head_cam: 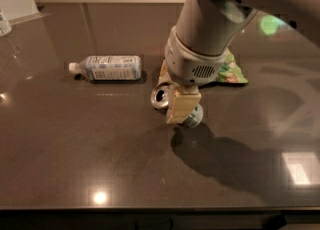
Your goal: Knock 7up can over
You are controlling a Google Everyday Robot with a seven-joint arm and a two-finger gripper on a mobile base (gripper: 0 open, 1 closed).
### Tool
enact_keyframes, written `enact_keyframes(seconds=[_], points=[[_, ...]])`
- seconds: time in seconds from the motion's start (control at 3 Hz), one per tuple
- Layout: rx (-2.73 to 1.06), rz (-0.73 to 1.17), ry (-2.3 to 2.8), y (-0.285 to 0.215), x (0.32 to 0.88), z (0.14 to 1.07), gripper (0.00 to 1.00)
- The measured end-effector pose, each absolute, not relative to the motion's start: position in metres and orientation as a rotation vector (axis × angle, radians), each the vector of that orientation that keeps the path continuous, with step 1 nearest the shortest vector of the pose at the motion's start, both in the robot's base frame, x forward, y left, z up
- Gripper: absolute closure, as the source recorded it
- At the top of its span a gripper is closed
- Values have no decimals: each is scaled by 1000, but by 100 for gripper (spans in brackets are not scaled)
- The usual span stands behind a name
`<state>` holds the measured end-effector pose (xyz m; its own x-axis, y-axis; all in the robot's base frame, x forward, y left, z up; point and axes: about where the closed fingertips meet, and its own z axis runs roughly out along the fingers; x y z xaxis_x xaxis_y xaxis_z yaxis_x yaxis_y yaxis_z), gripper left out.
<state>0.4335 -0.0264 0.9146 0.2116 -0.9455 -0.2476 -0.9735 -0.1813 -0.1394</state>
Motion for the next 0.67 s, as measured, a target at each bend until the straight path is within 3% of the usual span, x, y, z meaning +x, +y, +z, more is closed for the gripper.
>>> enact_keyframes(seconds=[0.33,0.67], points=[[-2287,73,1824,-26,439,906,100],[-2339,3,1825,-24,443,900,82]])
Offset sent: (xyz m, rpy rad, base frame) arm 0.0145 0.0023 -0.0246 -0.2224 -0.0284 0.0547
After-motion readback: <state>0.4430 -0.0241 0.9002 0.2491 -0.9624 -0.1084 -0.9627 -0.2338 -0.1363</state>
